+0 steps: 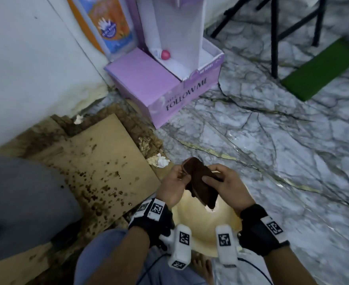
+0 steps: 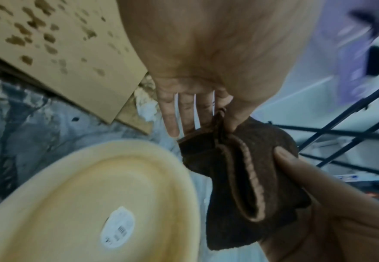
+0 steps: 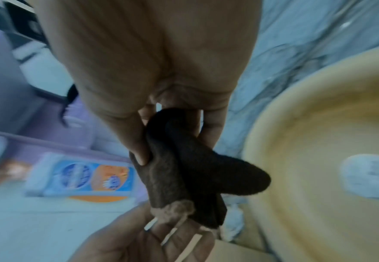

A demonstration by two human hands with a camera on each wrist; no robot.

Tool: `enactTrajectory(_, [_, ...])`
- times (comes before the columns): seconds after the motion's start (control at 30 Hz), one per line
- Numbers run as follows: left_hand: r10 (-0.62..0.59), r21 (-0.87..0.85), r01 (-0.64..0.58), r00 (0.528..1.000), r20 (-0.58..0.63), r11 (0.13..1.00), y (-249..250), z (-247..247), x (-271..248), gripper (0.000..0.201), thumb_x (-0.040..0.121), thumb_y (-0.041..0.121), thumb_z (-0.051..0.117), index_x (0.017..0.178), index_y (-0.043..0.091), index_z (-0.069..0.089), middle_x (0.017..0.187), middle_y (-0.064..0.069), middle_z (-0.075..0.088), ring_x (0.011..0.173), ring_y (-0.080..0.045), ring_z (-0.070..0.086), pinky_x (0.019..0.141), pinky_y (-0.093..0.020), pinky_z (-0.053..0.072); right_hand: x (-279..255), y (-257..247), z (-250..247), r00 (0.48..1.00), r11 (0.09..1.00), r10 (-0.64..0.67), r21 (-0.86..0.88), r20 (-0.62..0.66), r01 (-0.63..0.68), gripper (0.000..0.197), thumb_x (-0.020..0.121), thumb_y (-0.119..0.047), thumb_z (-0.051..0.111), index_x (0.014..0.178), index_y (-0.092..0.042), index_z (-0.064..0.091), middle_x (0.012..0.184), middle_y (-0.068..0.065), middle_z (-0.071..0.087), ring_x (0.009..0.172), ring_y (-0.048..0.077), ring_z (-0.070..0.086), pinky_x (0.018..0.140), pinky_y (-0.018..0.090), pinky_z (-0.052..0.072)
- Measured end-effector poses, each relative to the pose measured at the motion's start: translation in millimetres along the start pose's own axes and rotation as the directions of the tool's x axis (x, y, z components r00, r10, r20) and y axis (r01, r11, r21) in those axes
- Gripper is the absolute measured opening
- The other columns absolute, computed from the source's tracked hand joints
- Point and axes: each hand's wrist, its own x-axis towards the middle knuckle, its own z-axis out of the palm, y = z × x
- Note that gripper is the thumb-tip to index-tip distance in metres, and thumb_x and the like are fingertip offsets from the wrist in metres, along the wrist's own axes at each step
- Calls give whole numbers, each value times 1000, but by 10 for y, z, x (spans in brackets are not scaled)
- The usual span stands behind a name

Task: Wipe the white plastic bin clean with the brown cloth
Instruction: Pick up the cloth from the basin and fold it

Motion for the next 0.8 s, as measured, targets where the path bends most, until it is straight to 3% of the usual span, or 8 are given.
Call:
enactTrajectory(0.07, [71, -86, -74, 997, -33, 994, 213, -239, -278, 10, 99, 16, 60, 102, 26, 60, 94, -4, 65, 97, -28, 65, 91, -47, 53, -113, -390, 114, 994, 995, -103, 8, 46, 103, 8, 89, -10, 65, 91, -17, 66, 82, 0, 74, 78, 14, 70, 71, 25, 52])
enactTrajectory(0.17, [232, -126, -254, 959, -163, 959, 502, -708, -842, 25, 99, 8, 59, 115, 26, 55, 99, 2, 63, 87, 0, 67, 74, -15, 52, -355, -966, 425, 964, 971, -240, 35, 111, 238, 9, 88, -9, 66, 93, -16, 68, 87, -1, 74, 83, 15, 69, 72, 25, 52])
enactTrajectory(0.23, [381, 62, -381, 874, -300, 922, 590, -1043, -1228, 39, 97, 12, 64, 126, 33, 49, 115, 13, 59, 104, 5, 58, 84, -9, 43, -520, -1291, 673, 943, 955, -297, 61, 154, 291, 9, 88, -11, 66, 96, -16, 69, 92, 1, 74, 86, 17, 69, 75, 30, 52])
enactTrajectory(0.3, [517, 241, -457, 759, -396, 856, 612, -1389, -1649, 45, 93, 23, 68, 132, 37, 51, 131, 15, 53, 123, -1, 48, 100, -19, 38, -695, -1594, 951, 919, 940, -340, 74, 198, 332, 9, 89, -14, 66, 97, -17, 70, 94, 1, 74, 89, 20, 69, 80, 37, 52])
enactTrajectory(0.4, [672, 379, -557, 649, -356, 739, 579, -1815, -2322, 36, 85, 36, 71, 120, 34, 61, 122, 12, 58, 119, -5, 54, 96, -17, 39, -975, -2025, 1419, 884, 921, -389, 105, 258, 374, 10, 89, -12, 66, 97, -15, 70, 92, 1, 74, 85, 18, 68, 79, 37, 52])
enactTrajectory(0.53, [756, 554, -542, 588, -288, 632, 440, -2196, -3024, 53, 74, 43, 83, 119, 26, 61, 117, 13, 57, 111, 0, 54, 91, -14, 41, -1347, -2487, 2080, 848, 922, -387, 148, 361, 358, 7, 87, -11, 67, 93, -12, 70, 84, 2, 71, 77, 14, 64, 72, 30, 49])
enactTrajectory(0.7, [777, 549, -555, 375, -505, 625, 205, -2633, -3493, 38, 80, 47, 71, 111, 24, 68, 109, 10, 59, 106, 2, 56, 88, -11, 42, -1765, -2855, 2663, 777, 940, -338, 235, 531, 249, 36, 83, -2, 69, 117, -10, 60, 100, 6, 72, 89, 17, 70, 76, 30, 58])
enactTrajectory(0.8, [725, 454, -608, 322, -609, 651, 96, -2854, -3689, 27, 80, 39, 74, 102, 24, 76, 100, 9, 66, 100, -6, 62, 86, -14, 45, -1912, -2937, 2875, 741, 940, -340, 233, 579, 249, 54, 78, 4, 72, 123, -18, 54, 100, 15, 73, 91, 22, 71, 73, 28, 56])
